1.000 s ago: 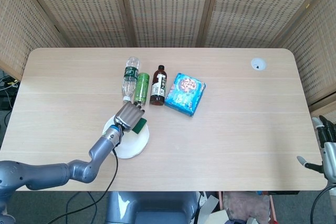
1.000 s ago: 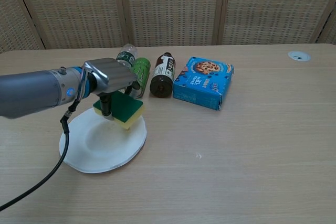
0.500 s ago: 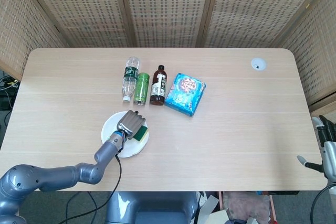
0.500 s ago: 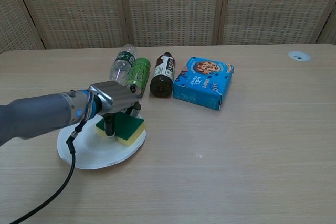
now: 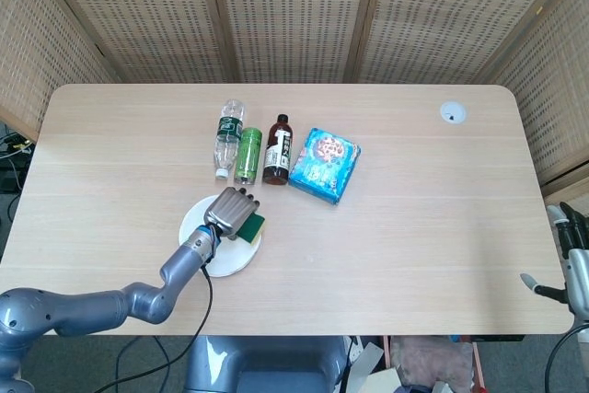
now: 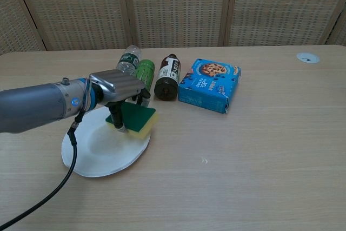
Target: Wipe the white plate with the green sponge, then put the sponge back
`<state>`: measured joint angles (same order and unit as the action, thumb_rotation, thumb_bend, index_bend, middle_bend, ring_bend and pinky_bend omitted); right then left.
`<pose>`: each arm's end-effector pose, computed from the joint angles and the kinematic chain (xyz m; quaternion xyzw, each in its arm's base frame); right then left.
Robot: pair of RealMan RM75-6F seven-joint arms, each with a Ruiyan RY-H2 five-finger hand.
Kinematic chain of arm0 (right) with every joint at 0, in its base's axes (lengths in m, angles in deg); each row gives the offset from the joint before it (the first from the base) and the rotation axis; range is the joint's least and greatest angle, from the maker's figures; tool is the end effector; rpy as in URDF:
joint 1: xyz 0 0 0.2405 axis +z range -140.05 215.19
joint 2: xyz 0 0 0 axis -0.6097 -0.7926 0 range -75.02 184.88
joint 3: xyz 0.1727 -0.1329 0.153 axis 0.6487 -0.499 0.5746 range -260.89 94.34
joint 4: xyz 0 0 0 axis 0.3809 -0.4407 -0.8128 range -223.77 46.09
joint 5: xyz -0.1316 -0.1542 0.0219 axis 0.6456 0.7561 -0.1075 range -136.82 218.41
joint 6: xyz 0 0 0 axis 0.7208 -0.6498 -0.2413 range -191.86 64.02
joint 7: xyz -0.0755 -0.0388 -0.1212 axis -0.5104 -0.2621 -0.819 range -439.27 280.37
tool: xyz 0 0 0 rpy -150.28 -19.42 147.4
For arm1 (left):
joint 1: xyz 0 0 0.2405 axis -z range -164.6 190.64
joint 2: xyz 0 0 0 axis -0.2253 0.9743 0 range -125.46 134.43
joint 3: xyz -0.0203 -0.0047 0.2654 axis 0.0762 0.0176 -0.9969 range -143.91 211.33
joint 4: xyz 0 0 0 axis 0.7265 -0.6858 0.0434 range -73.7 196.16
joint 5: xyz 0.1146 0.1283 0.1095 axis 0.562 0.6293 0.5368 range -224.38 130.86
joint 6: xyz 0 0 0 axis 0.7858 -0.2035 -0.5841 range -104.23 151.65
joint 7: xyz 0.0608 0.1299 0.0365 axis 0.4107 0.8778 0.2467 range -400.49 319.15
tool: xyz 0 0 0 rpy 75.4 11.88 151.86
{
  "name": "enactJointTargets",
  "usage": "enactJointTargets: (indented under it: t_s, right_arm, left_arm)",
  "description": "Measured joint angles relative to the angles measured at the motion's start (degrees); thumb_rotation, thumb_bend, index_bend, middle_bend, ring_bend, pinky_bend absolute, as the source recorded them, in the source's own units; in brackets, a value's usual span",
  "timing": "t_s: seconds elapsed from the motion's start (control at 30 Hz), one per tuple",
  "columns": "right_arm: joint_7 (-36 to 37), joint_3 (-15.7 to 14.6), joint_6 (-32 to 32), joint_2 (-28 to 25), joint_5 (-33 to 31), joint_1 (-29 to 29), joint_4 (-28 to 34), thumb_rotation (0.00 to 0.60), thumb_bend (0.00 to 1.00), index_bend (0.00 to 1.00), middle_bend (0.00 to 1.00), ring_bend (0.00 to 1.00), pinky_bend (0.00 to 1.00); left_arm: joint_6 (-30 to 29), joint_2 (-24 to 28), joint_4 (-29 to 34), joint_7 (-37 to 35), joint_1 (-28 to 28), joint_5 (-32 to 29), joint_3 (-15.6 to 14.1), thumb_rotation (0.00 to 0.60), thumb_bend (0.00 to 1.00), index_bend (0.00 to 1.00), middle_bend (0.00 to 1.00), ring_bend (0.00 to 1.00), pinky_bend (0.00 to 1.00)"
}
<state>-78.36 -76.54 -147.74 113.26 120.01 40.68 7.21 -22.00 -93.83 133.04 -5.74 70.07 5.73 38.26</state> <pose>-0.3271 -0.1876 0.2097 0.5456 -0.4020 0.3746 0.6328 -0.1187 0.3768 -0.0822 -0.8456 -0.2615 -0.2451 0.3955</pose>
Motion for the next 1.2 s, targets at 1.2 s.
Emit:
enactJointTargets:
  t_s: [1.2]
  right_arm:
    - [0.07,0.0,0.36,-0.05,-0.21,0.16,0.07,0.6,0.0,0.02,0.0,0.0,0.0]
  left_arm:
    - [3.51,-9.16,-15.97,-47.8,-9.87,14.53,6.18,0.6,0.26,0.6,0.44,0.31,0.46]
